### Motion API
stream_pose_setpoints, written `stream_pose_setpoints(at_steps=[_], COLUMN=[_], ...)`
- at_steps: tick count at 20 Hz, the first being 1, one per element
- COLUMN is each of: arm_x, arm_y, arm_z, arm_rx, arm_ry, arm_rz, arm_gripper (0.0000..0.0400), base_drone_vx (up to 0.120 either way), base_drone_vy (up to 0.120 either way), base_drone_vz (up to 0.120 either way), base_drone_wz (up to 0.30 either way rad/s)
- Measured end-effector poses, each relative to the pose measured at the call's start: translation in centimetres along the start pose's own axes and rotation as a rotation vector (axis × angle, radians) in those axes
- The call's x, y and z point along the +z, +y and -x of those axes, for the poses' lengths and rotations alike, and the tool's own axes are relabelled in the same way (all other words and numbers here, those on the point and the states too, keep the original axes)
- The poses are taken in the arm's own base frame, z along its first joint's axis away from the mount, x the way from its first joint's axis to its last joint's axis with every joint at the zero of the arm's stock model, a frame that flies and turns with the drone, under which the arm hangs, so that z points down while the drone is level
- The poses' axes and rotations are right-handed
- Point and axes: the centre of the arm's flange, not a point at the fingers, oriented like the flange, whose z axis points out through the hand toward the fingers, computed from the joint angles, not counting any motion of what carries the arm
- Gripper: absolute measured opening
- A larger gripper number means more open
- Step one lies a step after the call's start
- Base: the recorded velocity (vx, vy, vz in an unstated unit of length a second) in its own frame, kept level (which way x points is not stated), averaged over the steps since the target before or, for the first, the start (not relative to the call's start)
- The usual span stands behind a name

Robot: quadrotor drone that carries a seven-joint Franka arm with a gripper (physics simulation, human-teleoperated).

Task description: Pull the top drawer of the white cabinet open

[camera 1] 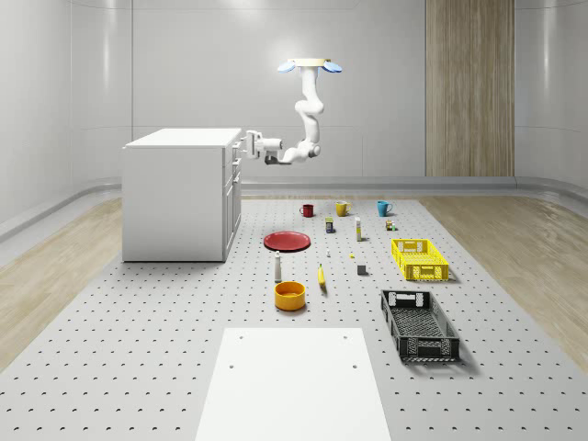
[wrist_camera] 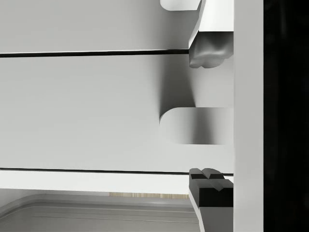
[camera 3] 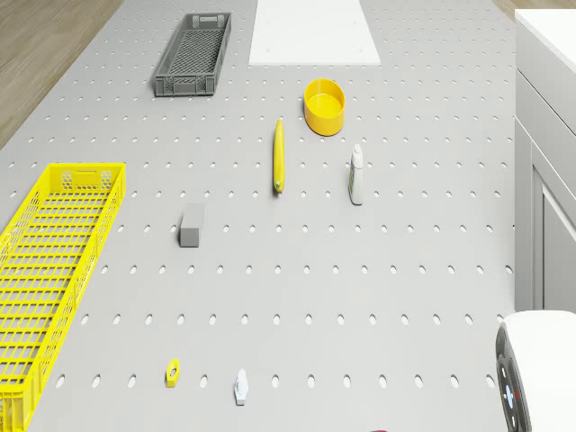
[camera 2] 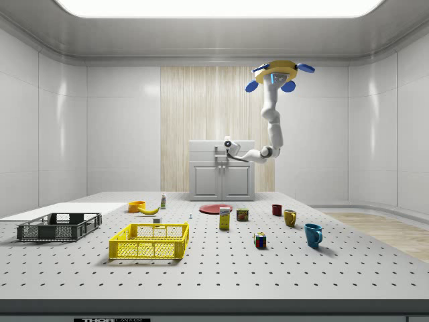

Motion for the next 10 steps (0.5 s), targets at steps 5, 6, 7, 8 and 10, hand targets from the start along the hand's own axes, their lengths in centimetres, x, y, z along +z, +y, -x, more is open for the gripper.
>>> stream_pose_setpoints(at_steps=[5,6,7,8,10], arm_x=[-0.58,-0.62,-0.55,-0.38,0.0], arm_y=[-0.02,-0.03,-0.05,-0.07,-0.07], arm_z=[-0.02,-0.04,-0.06,-0.07,-0.07], arm_rx=[0.0,0.0,0.0,0.0,0.0], arm_ry=[0.001,0.002,0.002,0.003,0.002], arm_rz=[-0.001,-0.002,-0.002,-0.003,-0.002], arm_gripper=[0.0305,0.0305,0.0305,0.0305,0.0305], base_drone_vx=[0.0,0.0,0.0,0.0,0.0], base_drone_vy=[0.0,0.0,0.0,0.0,0.0], base_drone_vz=[0.0,0.0,0.0,0.0,0.0], base_drone_wz=[0.0,0.0,0.0,0.0,0.0])
